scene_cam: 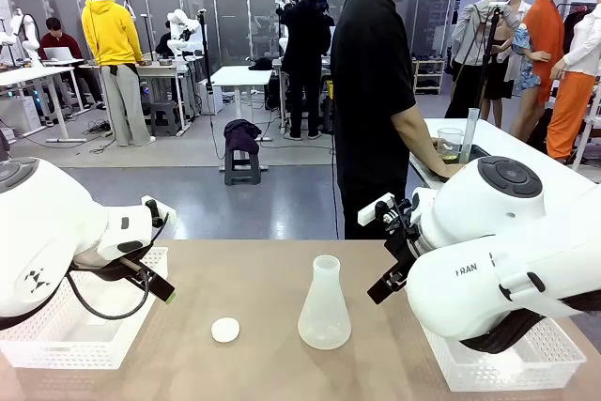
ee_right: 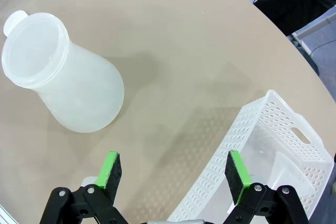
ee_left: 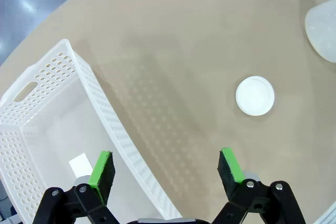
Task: Prepare the solutions needed for the experiment.
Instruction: Pick up the Plastic Funnel and insert it into the Big flask.
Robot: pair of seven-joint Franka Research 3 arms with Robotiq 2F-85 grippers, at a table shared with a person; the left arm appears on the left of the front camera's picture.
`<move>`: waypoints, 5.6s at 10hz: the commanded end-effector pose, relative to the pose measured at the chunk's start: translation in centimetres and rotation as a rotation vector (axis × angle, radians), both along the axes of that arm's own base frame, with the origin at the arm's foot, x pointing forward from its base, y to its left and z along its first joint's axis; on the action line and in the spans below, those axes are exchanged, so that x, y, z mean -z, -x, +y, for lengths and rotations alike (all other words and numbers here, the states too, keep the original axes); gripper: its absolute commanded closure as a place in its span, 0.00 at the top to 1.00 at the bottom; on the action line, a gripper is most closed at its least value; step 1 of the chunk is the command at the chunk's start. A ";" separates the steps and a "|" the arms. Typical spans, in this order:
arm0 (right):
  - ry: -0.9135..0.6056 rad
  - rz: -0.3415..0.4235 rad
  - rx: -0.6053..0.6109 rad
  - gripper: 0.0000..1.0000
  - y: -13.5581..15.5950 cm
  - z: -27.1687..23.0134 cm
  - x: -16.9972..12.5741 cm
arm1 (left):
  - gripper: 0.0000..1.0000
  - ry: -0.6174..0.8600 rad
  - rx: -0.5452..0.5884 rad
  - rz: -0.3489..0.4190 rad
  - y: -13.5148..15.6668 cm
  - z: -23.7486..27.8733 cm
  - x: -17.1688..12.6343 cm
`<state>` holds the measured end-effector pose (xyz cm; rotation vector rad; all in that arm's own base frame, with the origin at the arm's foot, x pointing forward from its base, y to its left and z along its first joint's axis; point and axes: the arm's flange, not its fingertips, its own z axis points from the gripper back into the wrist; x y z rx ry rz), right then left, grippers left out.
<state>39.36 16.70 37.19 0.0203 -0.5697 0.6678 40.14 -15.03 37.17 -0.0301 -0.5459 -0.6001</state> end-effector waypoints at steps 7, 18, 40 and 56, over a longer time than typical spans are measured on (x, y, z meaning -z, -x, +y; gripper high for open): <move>-0.174 0.185 0.092 1.00 3.6 -6.8 -9.4 | 1.00 0.458 0.025 0.246 4.7 7.5 -9.3; 0.121 0.040 -0.190 1.00 3.9 -11.9 -12.2 | 1.00 1.062 0.044 0.538 4.0 11.7 -8.7; 0.300 0.458 -0.962 1.00 -13.8 -18.4 -5.1 | 1.00 1.196 0.181 0.812 3.9 12.6 -5.8; 0.148 0.522 -1.039 0.51 -19.2 -20.1 1.5 | 1.00 1.196 0.181 0.812 3.9 12.6 -5.8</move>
